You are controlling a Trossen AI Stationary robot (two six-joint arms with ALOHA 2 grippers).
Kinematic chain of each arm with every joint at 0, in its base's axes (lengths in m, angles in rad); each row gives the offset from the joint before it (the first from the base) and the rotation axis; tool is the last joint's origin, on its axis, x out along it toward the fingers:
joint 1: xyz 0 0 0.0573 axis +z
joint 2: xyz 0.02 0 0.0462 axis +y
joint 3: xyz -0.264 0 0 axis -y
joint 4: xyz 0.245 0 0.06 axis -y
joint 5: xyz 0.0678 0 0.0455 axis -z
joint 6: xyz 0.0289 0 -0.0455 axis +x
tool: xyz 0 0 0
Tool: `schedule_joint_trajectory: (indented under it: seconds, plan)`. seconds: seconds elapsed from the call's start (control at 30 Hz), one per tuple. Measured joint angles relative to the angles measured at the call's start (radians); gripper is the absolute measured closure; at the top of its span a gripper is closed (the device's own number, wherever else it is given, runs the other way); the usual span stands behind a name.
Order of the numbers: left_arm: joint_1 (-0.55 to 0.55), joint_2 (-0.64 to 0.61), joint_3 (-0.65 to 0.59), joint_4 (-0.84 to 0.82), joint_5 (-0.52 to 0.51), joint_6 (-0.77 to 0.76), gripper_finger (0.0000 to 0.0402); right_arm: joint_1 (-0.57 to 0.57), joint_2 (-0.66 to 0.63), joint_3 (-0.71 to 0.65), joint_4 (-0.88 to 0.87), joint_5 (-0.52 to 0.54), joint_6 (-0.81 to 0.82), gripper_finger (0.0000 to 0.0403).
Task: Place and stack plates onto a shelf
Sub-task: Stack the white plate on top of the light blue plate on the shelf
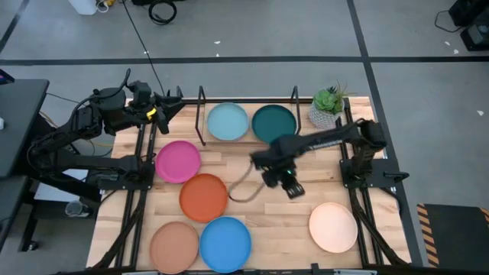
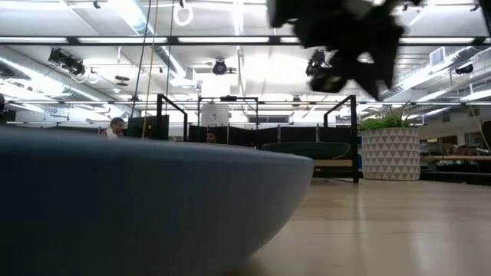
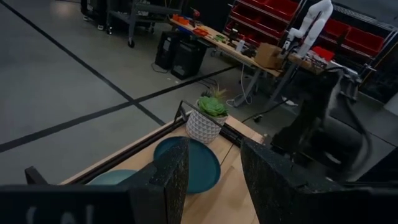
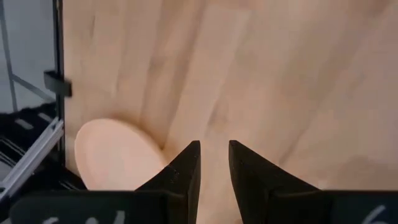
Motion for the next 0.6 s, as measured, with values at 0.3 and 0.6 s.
schedule_joint_trajectory:
  seconds: [0.3, 0.6]
  plan:
    - [0.0, 0.0, 0.0, -0.001, 0.0, 0.001, 0.0249, 0.203, -0.229, -0.342, 0.188, 0.001, 0.124, 0.0313]
    - [0.0, 0.0, 0.0, -0.001, 0.02, 0.001, 0.0249, 0.352, -0.303, -0.541, 0.305, 0.075, 0.328, 0.0294]
